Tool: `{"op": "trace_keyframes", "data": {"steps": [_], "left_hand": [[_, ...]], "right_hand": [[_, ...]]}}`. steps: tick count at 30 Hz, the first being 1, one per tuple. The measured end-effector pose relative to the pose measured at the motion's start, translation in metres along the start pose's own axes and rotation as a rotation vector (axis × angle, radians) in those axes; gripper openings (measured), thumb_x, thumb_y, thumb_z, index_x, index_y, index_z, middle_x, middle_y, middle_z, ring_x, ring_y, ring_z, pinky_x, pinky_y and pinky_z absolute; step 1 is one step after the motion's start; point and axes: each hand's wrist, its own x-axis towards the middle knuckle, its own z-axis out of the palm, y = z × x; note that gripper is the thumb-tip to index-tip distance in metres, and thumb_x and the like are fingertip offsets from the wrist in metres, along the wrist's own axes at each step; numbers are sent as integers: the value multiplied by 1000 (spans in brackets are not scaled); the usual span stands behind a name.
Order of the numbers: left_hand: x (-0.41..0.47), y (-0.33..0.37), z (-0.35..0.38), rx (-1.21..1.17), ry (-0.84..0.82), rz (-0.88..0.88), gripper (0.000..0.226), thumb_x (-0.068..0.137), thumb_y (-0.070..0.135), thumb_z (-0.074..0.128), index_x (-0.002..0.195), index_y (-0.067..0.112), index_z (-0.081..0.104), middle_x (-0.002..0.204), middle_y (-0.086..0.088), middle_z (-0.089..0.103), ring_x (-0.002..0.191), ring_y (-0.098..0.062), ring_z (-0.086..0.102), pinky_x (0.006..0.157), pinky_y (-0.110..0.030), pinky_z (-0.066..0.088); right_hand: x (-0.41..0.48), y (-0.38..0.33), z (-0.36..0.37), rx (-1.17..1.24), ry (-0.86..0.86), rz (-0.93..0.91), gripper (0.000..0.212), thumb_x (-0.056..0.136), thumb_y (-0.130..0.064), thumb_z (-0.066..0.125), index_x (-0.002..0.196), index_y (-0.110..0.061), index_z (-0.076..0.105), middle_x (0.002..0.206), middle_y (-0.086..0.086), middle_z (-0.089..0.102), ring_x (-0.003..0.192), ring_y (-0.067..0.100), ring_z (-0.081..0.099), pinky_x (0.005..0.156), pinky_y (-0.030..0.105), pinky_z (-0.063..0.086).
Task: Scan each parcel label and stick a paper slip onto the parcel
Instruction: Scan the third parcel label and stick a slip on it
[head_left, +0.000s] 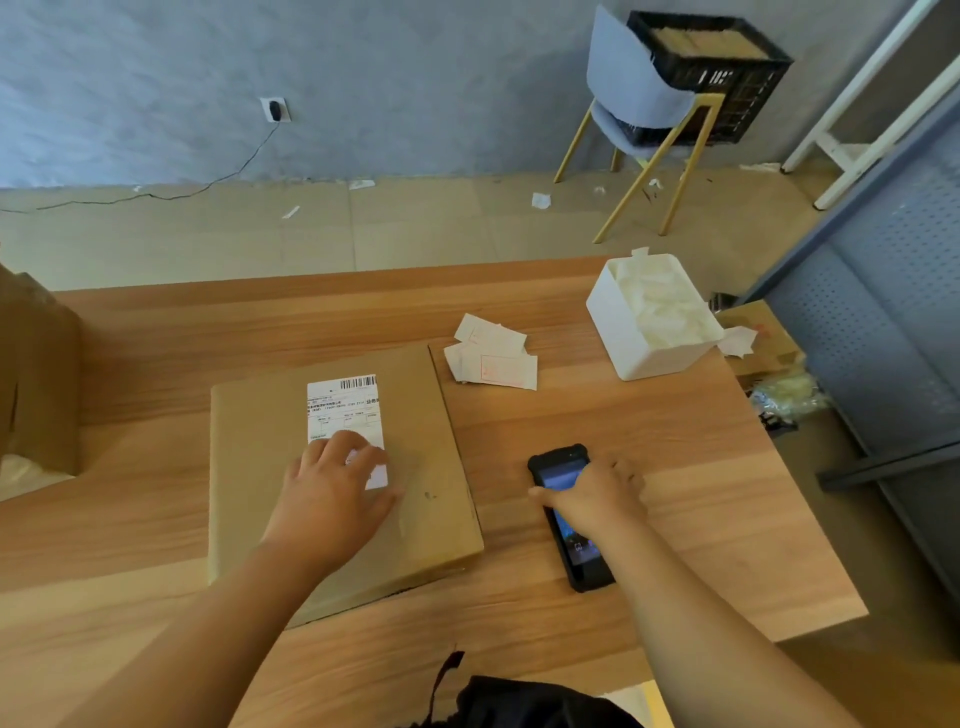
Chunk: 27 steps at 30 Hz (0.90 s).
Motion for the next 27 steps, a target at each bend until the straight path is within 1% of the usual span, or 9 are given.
{"op": "trace_keyframes", "data": {"steps": [2, 5, 8, 12, 15, 18, 21, 24, 27], "left_hand": [[10, -3, -1, 10, -11, -10, 44, 83, 46, 62, 120, 24, 57, 129, -1, 48, 120, -27, 40, 99, -42, 35], [30, -6, -3, 4, -15, -18, 52, 84, 44, 61, 130, 23, 51, 142, -3, 41, 131, -28, 30, 104, -44, 33], [46, -8, -4, 7, -61, -29, 54, 87, 48, 54, 136, 28, 44, 147, 2, 34, 135, -23, 24, 108, -39, 28], [52, -10, -5, 10, -85, -61, 53, 87, 53, 50, 135, 33, 45, 145, 9, 36, 133, -19, 28, 106, -36, 28], [53, -9, -5, 26, -94, -62, 52, 86, 54, 51, 134, 33, 47, 143, 11, 39, 132, -18, 30, 104, -35, 28], [52, -8, -4, 13, -84, -66, 48, 85, 49, 57, 128, 29, 54, 139, 8, 45, 129, -22, 36, 103, -38, 30], [49, -6, -5, 1, -43, -59, 43, 83, 45, 61, 119, 22, 63, 132, 2, 54, 122, -28, 47, 98, -43, 36], [48, -3, -6, 18, -17, -48, 50, 80, 50, 45, 110, 17, 68, 121, -2, 61, 111, -32, 56, 90, -48, 44], [48, -2, -5, 19, -25, -51, 56, 80, 53, 37, 111, 17, 67, 122, -2, 61, 113, -33, 56, 91, -49, 44]], "right_hand": [[12, -14, -10, 28, 61, -54, 93, 70, -68, 66, 134, -8, 37, 136, 10, 37, 124, 28, 39, 85, 38, 43], [34, -40, -25, 99, 84, -177, 73, 82, -53, 64, 133, -7, 39, 136, 11, 40, 116, 26, 46, 78, 33, 43], [57, -64, -37, 187, 42, -204, 60, 86, -44, 65, 130, -8, 44, 130, 8, 45, 98, 23, 53, 70, 32, 44], [85, -86, -41, 292, -43, -205, 40, 89, -35, 63, 120, -11, 61, 115, 9, 64, 92, 23, 60, 73, 33, 52], [96, -97, -39, 336, -75, -127, 38, 88, -34, 65, 117, -9, 64, 108, 10, 68, 84, 22, 61, 63, 28, 46], [103, -102, -32, 308, -44, -63, 36, 89, -33, 65, 114, -7, 65, 108, 11, 68, 88, 25, 63, 65, 29, 44], [108, -101, -27, 295, -38, -20, 30, 90, -30, 64, 108, -6, 66, 104, 12, 69, 89, 27, 64, 68, 31, 48], [114, -99, -26, 309, -52, -7, 29, 91, -29, 63, 105, -5, 67, 102, 13, 68, 87, 27, 63, 70, 33, 50], [115, -96, -27, 315, -52, -13, 27, 93, -27, 60, 107, -5, 65, 104, 12, 67, 82, 23, 58, 64, 30, 44]]}}
